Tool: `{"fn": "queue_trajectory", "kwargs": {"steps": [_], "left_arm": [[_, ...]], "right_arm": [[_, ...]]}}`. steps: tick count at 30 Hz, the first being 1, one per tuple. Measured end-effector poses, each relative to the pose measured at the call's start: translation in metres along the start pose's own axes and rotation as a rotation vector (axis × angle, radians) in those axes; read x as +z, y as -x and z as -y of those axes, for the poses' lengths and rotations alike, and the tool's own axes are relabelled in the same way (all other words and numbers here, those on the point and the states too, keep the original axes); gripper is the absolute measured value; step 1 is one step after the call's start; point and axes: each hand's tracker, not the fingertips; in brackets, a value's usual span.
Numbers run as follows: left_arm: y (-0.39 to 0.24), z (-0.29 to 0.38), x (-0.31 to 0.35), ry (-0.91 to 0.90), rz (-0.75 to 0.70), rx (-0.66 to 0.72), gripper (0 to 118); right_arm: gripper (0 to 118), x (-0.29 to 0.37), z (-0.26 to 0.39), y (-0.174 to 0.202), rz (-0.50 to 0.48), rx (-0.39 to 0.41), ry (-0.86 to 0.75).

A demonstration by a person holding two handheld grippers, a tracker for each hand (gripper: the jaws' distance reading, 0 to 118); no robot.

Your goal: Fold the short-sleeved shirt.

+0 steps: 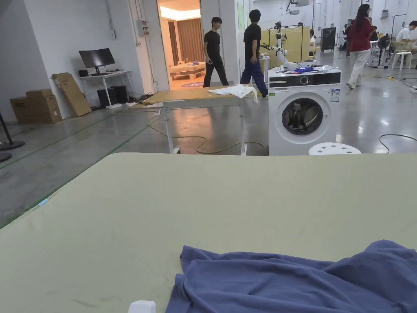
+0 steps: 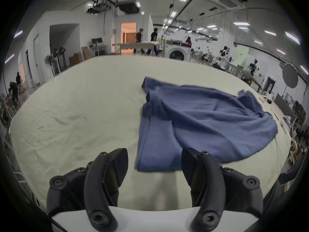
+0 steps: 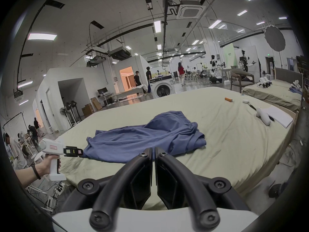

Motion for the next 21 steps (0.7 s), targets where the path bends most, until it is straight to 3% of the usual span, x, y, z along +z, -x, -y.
{"fn": "queue_trajectory", "kwargs": {"steps": [6,10,11,12,14,15,19,21], "left_arm": [[-0.017,-0.003,-0.011,0.041,-0.035,-0.08,16],[-0.035,-0.006,-0.018,0.084,-0.056,-0.177,7],[-0.039,-0.007,-0.02,0.091,-0.064,-0.21,7],[-0.041,-0.008,-0.025,0.111,-0.066,-0.225,7],[-0.04,-0.008,-0.028,0.114,-0.063,-0.216,7],[-0.039,-0.009,-0.029,0.12,-0.061,-0.214,7],[-0.037,-0.007,-0.029,0.121,-0.053,-0.221,7],[-0.036,-0.008,-0.029,0.123,-0.049,-0.215,7]], "right_arm": [[1,-0.003,0.008,-0.017,0.061,-0.035,0.042],[1,-0.037,0.002,-0.034,0.104,-0.021,0.1],[5,-0.05,-0.001,-0.039,0.124,-0.006,0.119],[16,-0.069,-0.006,-0.045,0.153,0.008,0.142],[64,-0.104,-0.003,-0.057,0.238,0.064,0.153],[69,-0.123,-0.001,-0.066,0.263,0.07,0.191],[67,-0.191,0.001,-0.098,0.307,-0.023,0.339],[64,-0.209,0.004,-0.106,0.323,0.012,0.4]]}}
